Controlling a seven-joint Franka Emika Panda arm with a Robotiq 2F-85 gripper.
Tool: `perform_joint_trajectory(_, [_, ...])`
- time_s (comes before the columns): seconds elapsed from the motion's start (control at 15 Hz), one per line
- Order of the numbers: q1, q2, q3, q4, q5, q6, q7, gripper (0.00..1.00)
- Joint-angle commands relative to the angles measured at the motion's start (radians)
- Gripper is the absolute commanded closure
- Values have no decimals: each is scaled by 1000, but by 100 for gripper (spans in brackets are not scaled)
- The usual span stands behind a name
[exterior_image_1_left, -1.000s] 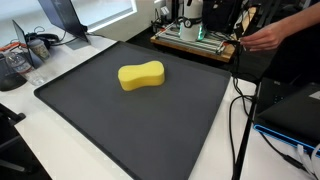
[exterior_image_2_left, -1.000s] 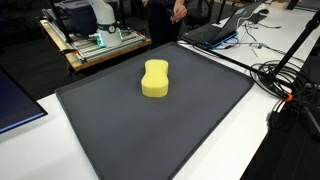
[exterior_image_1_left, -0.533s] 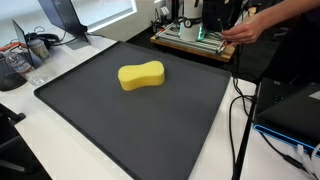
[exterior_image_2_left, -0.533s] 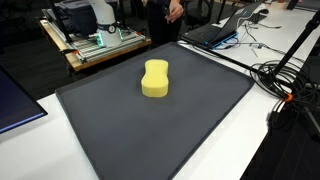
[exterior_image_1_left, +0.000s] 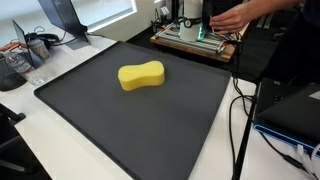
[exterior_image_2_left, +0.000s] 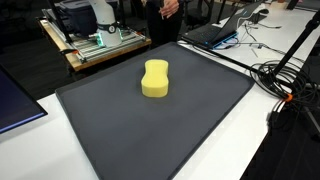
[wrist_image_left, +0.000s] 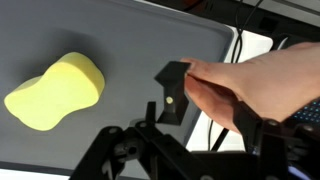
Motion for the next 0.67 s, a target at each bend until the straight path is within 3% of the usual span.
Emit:
perform_joint_trajectory(0.0, [30, 30, 28, 79, 58, -17, -4, 50])
perform_joint_trajectory(0.27, [42, 43, 50, 116, 72, -8, -9, 78])
perform_joint_trajectory(0.33, [43, 47, 56, 123, 71, -5, -8, 45])
perform_joint_trajectory(0.4, [46, 51, 59, 130, 71, -5, -14, 51])
perform_joint_trajectory(0.47, [43, 56, 65, 136, 67, -5, -8, 41])
perform_joint_trajectory(0.6, [44, 57, 66, 135, 66, -3, -15, 29])
